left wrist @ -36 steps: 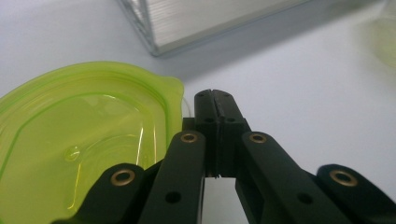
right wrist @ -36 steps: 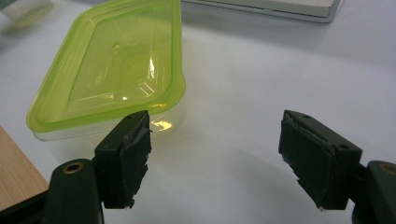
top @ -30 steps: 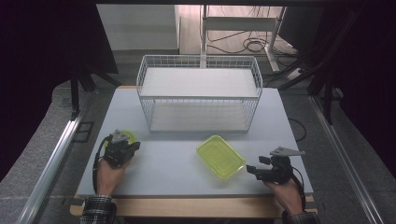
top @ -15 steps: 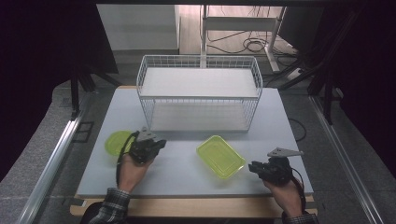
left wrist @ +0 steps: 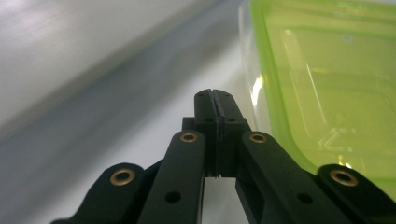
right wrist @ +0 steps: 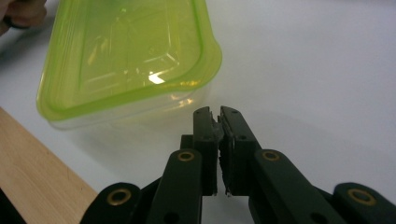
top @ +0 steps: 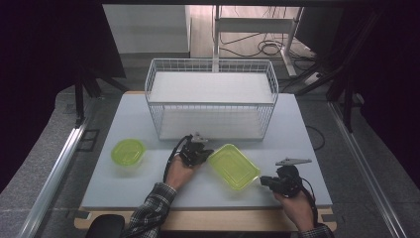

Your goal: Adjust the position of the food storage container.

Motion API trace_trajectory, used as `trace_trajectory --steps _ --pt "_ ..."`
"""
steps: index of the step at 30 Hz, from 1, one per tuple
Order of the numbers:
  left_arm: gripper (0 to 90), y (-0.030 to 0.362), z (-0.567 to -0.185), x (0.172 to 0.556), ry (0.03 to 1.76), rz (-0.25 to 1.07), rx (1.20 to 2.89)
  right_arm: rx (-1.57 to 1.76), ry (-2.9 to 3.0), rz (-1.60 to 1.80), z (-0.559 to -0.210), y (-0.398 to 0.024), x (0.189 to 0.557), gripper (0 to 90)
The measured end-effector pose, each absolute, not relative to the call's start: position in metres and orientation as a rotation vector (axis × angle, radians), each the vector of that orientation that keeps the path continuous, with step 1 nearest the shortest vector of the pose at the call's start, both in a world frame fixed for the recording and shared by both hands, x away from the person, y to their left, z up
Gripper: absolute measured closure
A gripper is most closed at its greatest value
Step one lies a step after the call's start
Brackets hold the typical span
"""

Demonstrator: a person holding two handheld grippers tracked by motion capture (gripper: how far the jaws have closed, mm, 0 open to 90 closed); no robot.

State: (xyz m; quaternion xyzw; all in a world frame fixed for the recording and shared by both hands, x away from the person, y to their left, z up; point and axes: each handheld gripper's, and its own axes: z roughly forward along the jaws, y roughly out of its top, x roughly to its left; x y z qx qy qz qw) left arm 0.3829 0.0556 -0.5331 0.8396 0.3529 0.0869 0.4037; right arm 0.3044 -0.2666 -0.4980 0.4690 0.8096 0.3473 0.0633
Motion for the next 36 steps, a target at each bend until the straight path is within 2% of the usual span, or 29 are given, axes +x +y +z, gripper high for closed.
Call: trace_trajectory --steps 15,24,36 --pt "90.0 0.067 -0.530 0.342 0.868 0.145 2.176 1.469 2.438 1.059 -0.502 -0.261 0.331 83.4" --pt "89.8 0.085 -0.524 0.307 0.891 0.142 2.180 1.400 2.505 1.045 -0.507 -0.237 0.354 83.1" --pt "89.1 0.102 -0.521 0.300 0.926 0.185 2.174 1.289 2.574 1.037 -0.510 -0.204 0.365 83.3"
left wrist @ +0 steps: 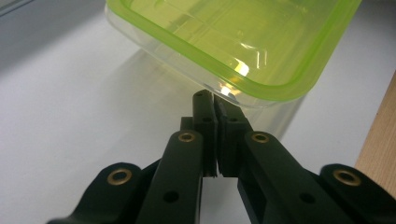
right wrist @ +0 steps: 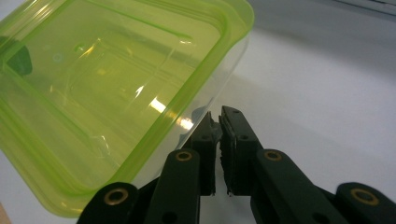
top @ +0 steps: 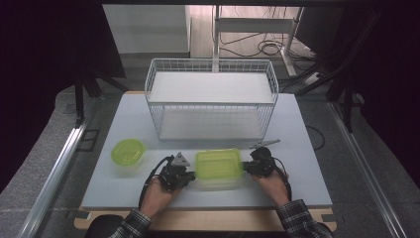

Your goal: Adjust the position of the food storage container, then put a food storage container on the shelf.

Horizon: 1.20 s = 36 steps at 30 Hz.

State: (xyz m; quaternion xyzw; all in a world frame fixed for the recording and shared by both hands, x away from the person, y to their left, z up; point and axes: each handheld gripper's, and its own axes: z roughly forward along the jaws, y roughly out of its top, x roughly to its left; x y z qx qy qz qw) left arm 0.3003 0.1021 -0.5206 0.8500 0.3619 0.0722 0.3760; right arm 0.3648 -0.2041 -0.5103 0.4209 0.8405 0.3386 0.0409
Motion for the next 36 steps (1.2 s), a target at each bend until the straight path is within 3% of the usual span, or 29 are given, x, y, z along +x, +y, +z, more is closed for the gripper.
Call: trace_trajectory --steps 6,8,10,14,15,17,18,19,21,25,30,36 --pt "87.9 0.105 -0.516 0.294 0.912 0.229 2.180 1.283 2.534 1.040 -0.506 -0.211 0.363 81.5" --pt "83.8 0.111 -0.512 0.287 0.914 0.270 2.173 1.261 2.498 1.063 -0.498 -0.220 0.357 78.9" --pt "73.7 0.117 -0.510 0.283 0.908 0.302 2.149 1.232 2.475 1.087 -0.492 -0.225 0.353 75.4" --pt "44.1 0.126 -0.508 0.277 0.919 0.356 2.107 1.182 2.452 1.113 -0.487 -0.230 0.346 67.9" --pt "44.1 0.130 -0.508 0.276 0.926 0.357 2.091 1.178 2.449 1.124 -0.486 -0.232 0.344 64.4" --pt "31.9 0.136 -0.508 0.273 0.948 0.361 2.064 1.170 2.443 1.148 -0.485 -0.234 0.341 54.9" --pt "19.6 0.140 -0.510 0.269 0.962 0.375 2.061 1.171 2.443 1.174 -0.485 -0.236 0.338 43.3" --pt "15.0 0.141 -0.511 0.267 0.964 0.392 2.062 1.171 2.448 1.190 -0.486 -0.237 0.337 38.5" --pt "7.2 0.142 -0.512 0.265 0.966 0.406 2.062 1.175 2.455 1.202 -0.487 -0.237 0.336 35.5" --pt "1.5 0.143 -0.517 0.260 0.953 0.442 2.070 1.182 2.460 1.248 -0.489 -0.237 0.335 23.7" --pt "0.8 0.145 -0.518 0.257 0.904 0.451 2.065 1.210 2.476 1.227 -0.491 -0.234 0.337 12.2" --pt "1.2 0.146 -0.520 0.258 0.904 0.461 2.081 1.265 2.491 1.242 -0.489 -0.233 0.340 10.6"
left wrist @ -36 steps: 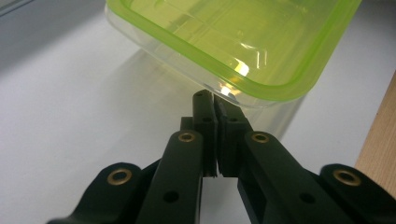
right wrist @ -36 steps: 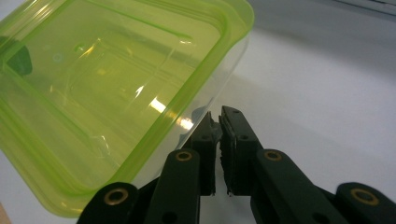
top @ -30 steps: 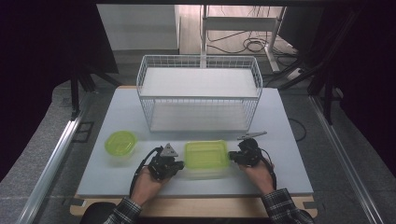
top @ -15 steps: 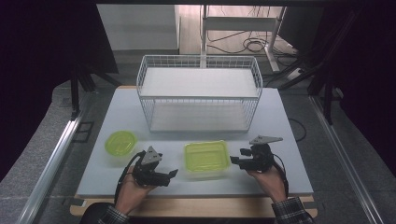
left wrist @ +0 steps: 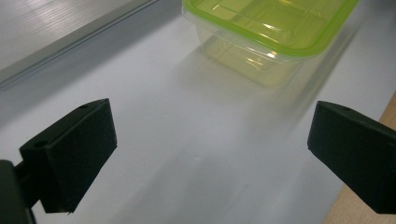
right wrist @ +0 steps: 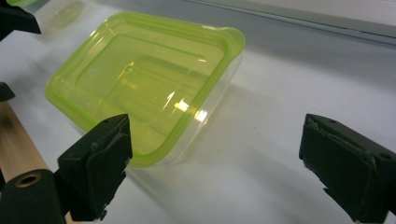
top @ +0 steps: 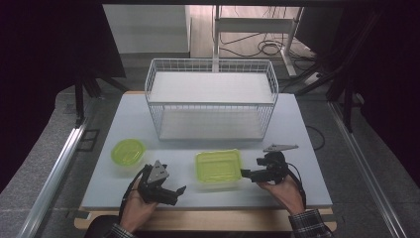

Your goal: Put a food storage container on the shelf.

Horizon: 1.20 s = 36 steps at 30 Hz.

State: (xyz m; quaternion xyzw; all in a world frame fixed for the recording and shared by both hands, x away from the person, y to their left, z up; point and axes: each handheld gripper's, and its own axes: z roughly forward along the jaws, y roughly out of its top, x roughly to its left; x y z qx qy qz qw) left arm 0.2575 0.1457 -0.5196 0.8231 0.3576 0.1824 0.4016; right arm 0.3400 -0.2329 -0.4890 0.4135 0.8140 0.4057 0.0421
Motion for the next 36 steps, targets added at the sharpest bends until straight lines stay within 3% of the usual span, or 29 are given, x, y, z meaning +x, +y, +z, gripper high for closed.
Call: trace_trajectory --steps 26,36 --pt "2.2 0.140 -0.520 0.257 0.898 0.490 2.118 1.481 2.464 1.417 -0.495 -0.232 0.367 54.4" --pt "2.4 0.139 -0.520 0.257 0.890 0.490 2.128 1.614 2.527 1.445 -0.505 -0.226 0.378 61.3"
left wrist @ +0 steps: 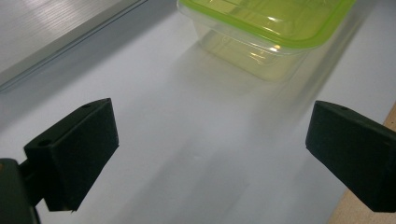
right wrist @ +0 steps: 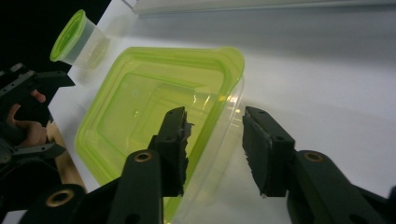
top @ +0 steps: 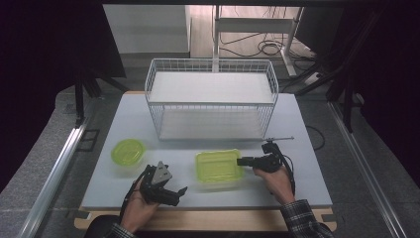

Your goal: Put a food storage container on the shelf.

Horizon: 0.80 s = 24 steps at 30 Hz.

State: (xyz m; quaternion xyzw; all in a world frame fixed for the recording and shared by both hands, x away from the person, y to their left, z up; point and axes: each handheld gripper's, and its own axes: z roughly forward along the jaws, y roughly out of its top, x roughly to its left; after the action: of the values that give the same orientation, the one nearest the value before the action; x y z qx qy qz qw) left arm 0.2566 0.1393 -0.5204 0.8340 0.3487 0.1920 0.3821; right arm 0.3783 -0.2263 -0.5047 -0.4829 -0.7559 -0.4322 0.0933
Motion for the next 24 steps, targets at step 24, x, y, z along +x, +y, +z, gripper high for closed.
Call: trace_trajectory --steps 24 --pt "2.6 0.145 -0.514 0.256 0.932 0.466 2.096 -1.450 -2.010 -1.312 -0.490 -0.227 0.383 80.0"
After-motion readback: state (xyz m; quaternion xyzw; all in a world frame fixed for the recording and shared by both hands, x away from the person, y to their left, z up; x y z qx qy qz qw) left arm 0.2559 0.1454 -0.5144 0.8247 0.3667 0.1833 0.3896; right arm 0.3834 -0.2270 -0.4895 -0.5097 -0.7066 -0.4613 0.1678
